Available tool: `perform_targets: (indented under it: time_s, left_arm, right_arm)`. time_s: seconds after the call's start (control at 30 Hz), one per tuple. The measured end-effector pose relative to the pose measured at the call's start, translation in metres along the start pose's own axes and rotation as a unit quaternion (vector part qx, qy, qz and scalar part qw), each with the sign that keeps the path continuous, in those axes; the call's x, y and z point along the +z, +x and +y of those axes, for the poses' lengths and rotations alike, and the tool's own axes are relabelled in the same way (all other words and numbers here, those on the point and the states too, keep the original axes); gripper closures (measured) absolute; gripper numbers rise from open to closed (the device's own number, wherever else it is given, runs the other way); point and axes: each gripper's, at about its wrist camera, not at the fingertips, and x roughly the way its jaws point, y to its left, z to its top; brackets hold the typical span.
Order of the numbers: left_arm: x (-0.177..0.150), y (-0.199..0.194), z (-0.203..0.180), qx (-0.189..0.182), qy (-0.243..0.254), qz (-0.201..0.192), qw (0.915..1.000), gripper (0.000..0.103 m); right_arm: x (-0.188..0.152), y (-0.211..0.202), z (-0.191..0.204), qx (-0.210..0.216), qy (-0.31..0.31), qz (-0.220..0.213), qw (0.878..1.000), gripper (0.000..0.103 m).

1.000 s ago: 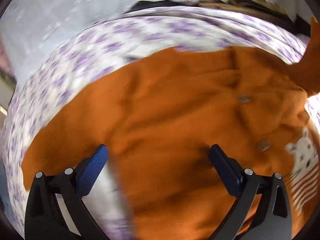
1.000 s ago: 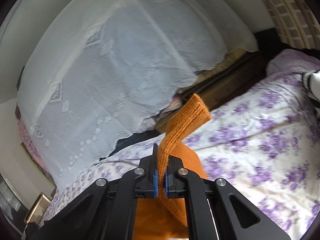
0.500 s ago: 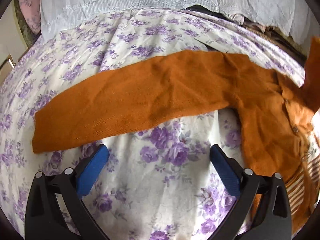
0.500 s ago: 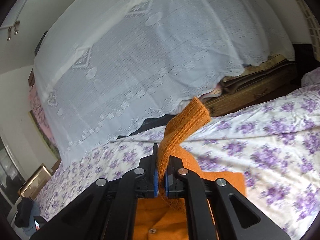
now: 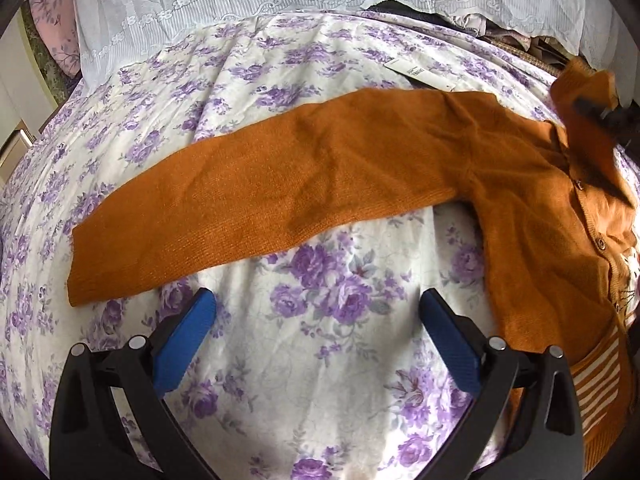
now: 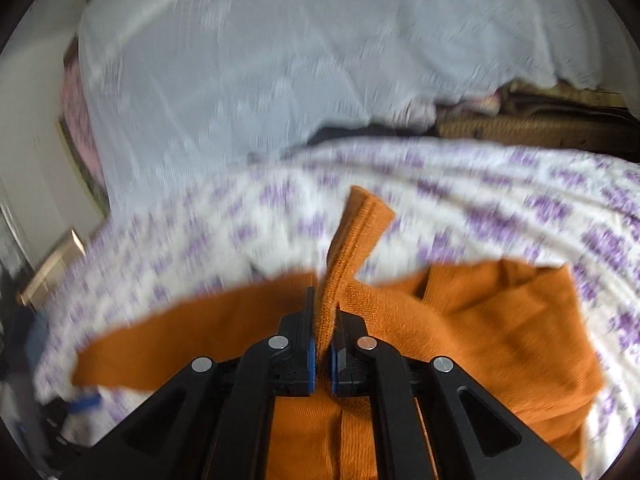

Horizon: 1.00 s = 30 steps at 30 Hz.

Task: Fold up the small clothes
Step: 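Lift the sleeve and lay it across the cardigan body, open right gripper, then grasp the other cardigan sleeve with the left gripper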

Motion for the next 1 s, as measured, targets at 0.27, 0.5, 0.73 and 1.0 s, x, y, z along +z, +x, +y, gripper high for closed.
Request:
perform_targets:
  time_s: [0.27,0.5,0.73,1.0]
  left_arm:
    - [0.001,0.002,0.0,-0.001,0.0,0.002,1.0,0.004]
    - [0.0,0.002,0.0,-0.001,0.0,0.002,1.0,0.004]
    - [0.001,0.003,0.005,-0.013,-0.008,0.003,0.9999,0.004]
    - [0.009,0.004,0.031,-0.052,-0.067,0.015,0.9963,0.004]
  right_arm:
    - [-0.026,0.032,0.03,0.011,-0.087,0.107,0.99,0.051]
    - [-0.004,-0.027,0.03,0.099,-0.071,0.03,0.992,0.039]
    - [-0.026,0.035,0.0,-0.013,-0.055,0.123,0.991,0.032]
    - [-0.002,-0.044,-0.06,-0.033,0.019,0.01,0.999,0.027]
